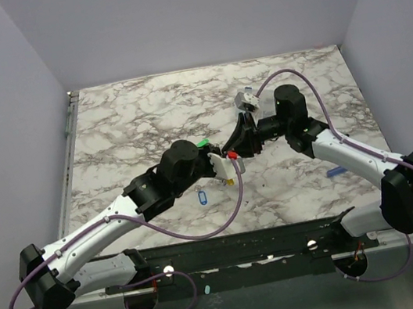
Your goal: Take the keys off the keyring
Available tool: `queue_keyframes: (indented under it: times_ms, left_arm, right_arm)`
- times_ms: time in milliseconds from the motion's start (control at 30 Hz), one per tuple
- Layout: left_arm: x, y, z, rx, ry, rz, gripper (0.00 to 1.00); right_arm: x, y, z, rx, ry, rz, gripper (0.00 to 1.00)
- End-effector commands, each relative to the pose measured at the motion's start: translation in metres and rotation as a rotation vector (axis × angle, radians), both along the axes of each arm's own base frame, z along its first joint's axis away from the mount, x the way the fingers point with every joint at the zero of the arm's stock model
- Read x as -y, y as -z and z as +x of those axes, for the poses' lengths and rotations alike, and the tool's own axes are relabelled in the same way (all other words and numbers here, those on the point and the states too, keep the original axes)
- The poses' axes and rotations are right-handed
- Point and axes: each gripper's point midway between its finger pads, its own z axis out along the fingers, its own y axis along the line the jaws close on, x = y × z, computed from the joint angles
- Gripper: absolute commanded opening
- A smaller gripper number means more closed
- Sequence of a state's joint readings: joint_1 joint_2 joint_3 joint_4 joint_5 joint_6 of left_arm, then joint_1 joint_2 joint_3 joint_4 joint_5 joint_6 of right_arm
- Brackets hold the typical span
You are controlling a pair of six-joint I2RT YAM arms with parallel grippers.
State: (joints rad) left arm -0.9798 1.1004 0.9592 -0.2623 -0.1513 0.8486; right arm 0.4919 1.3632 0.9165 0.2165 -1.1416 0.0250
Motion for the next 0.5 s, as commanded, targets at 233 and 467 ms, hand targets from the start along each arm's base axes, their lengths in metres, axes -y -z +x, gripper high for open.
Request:
queue_keyframes:
  times_ms: [233,467]
  left_arm:
    - [0.003,-0.026,-0.004,0.028,0.011,-0.063,0.00]
    - [0.006,-0.026,-0.016,0.024,0.082,-0.076,0.00]
  right_arm:
    - [0.003,0.017,-0.001,0.190,-0.057,-0.040,0.28]
    - [0.001,0.012,0.000,0.285,-0.125,-0.036,0.29]
